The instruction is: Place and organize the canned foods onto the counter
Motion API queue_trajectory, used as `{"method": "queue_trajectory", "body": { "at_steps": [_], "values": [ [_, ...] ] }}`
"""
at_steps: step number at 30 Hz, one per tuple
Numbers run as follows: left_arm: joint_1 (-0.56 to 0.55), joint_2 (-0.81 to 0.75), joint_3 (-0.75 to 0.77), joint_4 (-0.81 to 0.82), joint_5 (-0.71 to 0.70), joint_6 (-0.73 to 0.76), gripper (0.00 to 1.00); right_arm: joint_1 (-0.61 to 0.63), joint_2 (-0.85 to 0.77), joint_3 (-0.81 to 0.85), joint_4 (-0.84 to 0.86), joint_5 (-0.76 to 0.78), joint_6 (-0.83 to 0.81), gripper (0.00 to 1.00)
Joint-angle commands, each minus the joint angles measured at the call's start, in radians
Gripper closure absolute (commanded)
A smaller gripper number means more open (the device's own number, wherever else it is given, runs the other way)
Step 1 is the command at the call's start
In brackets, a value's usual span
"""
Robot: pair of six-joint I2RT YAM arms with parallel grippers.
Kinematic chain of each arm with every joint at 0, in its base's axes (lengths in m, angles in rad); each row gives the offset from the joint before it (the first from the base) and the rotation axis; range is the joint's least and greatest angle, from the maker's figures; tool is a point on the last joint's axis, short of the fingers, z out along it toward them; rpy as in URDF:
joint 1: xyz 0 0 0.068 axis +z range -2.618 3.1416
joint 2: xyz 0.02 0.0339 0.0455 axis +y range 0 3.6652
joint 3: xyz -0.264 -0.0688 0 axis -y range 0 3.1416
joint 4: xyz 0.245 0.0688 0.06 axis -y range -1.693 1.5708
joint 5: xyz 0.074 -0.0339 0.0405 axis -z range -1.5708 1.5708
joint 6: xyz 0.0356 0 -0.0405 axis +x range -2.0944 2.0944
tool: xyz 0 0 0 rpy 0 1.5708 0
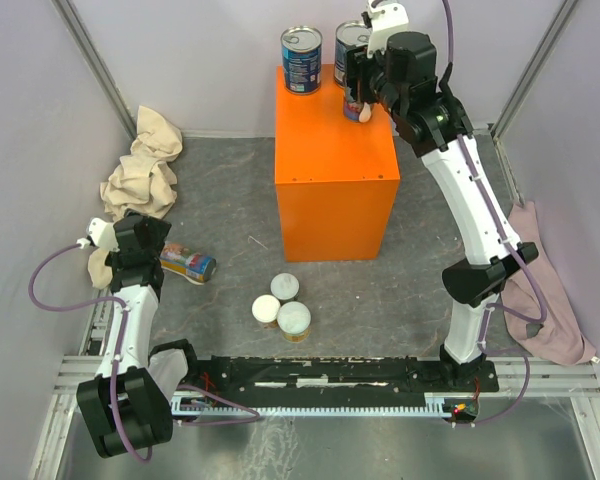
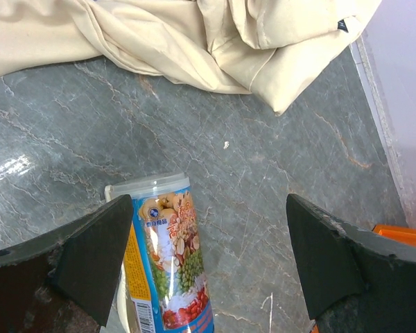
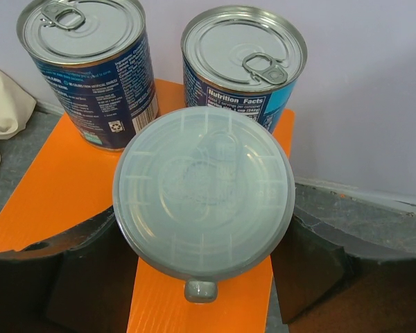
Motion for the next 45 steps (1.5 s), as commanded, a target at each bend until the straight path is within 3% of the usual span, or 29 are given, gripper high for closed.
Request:
{"method": "queue_trajectory", "body": {
  "at_steps": [1,21,24,28,31,39,45],
  "values": [
    [0.007,-0.006,0.008,0.044,0.000,0.002,0.03,-0.005,-0.072,0.098,0.125,0.013,0.029,0.99],
    [0.009,-0.001,0.009,0.047,0.009,0.001,0.02,-0.009,0.006,0.127,0.056,0.003,0.059,0.96],
    [0.011,0.002,0.010,0.047,0.013,-0.002,0.02,-0.009,0.005,0.110,0.059,0.003,0.063,0.84],
    [0.014,0.000,0.010,0.047,0.018,-0.002,0.02,-0.008,-0.015,0.051,0.091,0.005,0.068,0.48],
    [0.013,0.002,0.010,0.051,0.023,-0.001,0.02,-0.009,-0.018,0.038,0.095,0.008,0.071,0.32],
    [0.016,-0.002,0.010,0.051,0.028,0.002,0.00,-0.009,-0.006,0.038,0.089,0.013,0.076,0.15],
    [0.018,-0.002,0.010,0.053,0.031,0.001,0.00,-0.009,-0.025,0.008,0.103,0.014,0.079,0.11]
  ]
}}
